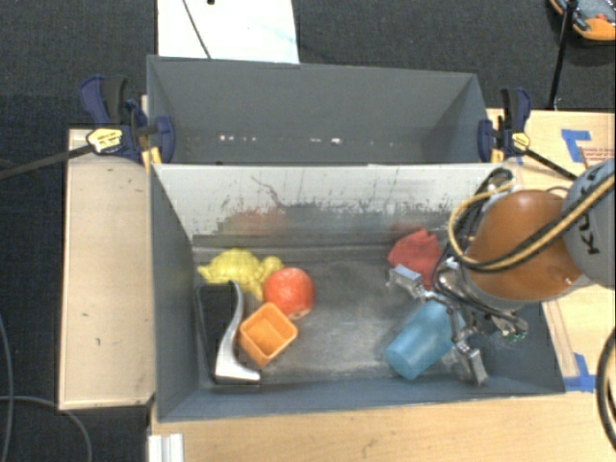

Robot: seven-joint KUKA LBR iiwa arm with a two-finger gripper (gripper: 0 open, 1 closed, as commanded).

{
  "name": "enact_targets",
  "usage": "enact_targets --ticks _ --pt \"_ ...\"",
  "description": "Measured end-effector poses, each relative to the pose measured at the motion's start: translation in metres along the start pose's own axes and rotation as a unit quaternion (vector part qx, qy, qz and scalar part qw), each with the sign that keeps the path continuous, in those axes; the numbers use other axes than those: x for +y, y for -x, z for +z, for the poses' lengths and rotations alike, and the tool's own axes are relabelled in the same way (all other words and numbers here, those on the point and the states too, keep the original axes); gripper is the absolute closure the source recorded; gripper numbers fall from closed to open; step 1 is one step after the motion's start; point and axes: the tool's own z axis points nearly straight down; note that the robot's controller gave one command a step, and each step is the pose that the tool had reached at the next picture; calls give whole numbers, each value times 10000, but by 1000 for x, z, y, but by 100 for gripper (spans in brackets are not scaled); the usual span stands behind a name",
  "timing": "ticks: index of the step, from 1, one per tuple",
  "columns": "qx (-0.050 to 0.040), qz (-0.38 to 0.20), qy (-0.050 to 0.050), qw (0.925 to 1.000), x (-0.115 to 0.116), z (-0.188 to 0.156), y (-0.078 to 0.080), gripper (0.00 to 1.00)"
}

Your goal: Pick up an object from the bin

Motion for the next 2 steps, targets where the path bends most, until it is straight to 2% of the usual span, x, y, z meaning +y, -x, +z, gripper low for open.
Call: enact_targets --ticks 1,2 --pt "109 -1285 79 9916 -4 -4 11 0" --pt "132 -1048 95 9944 -6 -13 5 0"
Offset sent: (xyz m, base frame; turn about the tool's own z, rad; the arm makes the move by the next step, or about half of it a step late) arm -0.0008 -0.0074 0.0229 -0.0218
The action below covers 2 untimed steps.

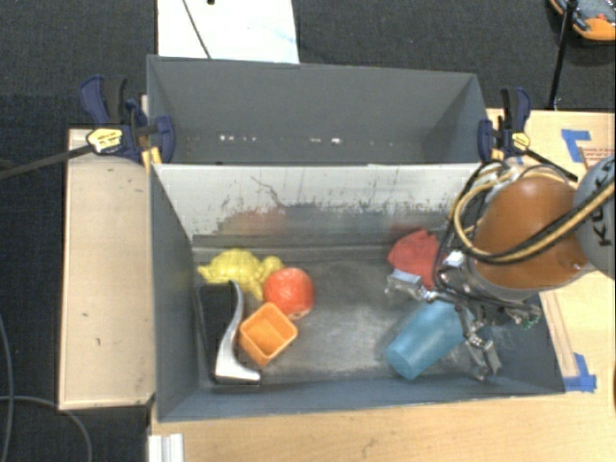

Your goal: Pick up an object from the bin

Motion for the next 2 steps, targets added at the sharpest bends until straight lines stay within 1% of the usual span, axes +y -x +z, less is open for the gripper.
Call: enact_targets --ticks 1,2 --pt "-14 -1657 -15 9862 -6 5 14 100" --pt "-13 -2294 -13 9733 -8 7 18 100"
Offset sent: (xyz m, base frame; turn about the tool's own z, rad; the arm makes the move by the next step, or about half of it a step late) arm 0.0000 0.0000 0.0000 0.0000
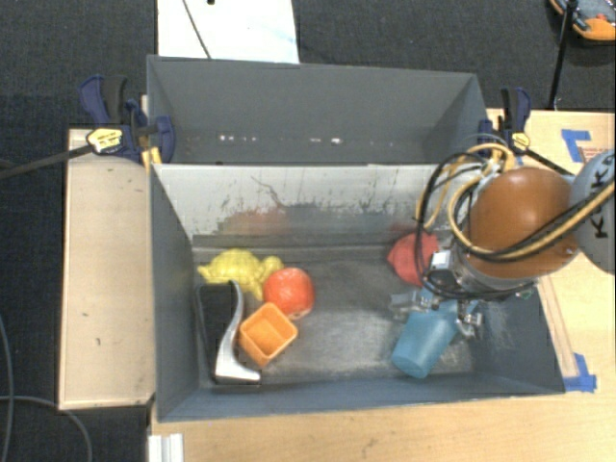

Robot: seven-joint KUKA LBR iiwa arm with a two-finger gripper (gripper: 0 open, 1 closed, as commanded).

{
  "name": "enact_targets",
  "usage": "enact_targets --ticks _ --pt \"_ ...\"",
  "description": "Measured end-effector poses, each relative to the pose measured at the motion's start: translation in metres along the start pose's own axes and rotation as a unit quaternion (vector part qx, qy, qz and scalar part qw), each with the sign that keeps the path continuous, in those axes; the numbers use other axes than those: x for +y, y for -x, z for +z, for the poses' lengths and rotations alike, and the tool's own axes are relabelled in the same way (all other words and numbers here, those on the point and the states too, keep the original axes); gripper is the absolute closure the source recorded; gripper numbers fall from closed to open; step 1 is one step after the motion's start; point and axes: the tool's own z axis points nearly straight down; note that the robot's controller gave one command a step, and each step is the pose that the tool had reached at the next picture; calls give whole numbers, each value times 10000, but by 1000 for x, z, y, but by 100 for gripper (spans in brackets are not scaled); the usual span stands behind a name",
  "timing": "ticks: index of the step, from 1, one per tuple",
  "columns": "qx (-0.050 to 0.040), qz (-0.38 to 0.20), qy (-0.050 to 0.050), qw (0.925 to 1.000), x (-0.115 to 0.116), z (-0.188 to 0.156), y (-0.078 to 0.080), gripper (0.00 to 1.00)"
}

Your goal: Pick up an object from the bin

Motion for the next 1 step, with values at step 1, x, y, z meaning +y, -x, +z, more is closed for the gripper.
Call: enact_targets --ticks 1 --pt "11 159 46 9999 -5 -54 -19 100"
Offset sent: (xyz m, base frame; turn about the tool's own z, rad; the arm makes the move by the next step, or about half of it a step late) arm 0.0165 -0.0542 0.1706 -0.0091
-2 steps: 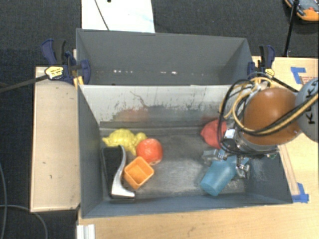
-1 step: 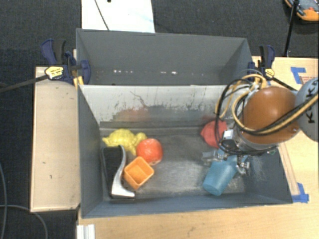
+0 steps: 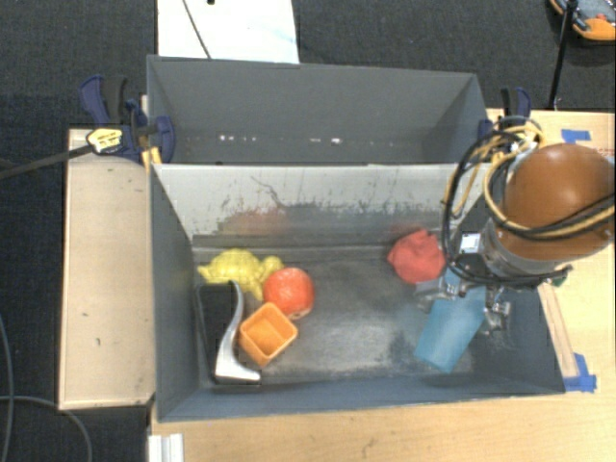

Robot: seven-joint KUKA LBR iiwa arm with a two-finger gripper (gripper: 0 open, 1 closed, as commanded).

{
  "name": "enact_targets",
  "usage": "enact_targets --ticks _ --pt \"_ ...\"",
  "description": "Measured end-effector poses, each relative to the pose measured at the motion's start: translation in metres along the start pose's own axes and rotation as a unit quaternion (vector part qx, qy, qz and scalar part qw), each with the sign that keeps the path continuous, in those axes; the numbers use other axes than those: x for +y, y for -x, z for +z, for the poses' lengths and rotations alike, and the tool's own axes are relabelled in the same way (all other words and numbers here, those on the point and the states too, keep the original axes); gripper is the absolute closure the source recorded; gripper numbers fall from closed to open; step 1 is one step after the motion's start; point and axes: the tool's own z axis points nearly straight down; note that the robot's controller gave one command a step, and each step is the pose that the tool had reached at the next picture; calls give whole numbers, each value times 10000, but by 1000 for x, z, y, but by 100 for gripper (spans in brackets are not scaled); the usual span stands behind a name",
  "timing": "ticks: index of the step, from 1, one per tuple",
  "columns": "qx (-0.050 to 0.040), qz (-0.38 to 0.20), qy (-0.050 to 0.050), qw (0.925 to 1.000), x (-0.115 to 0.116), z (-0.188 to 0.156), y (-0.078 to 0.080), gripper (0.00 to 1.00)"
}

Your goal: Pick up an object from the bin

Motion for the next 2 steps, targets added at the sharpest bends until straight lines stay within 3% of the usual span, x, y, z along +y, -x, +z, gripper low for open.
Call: enact_targets --ticks 1,2 --pt "1 -63 -16 10000 -15 -61 -12 100" --pt "-1 -430 -25 9991 -9 -119 -10 100"
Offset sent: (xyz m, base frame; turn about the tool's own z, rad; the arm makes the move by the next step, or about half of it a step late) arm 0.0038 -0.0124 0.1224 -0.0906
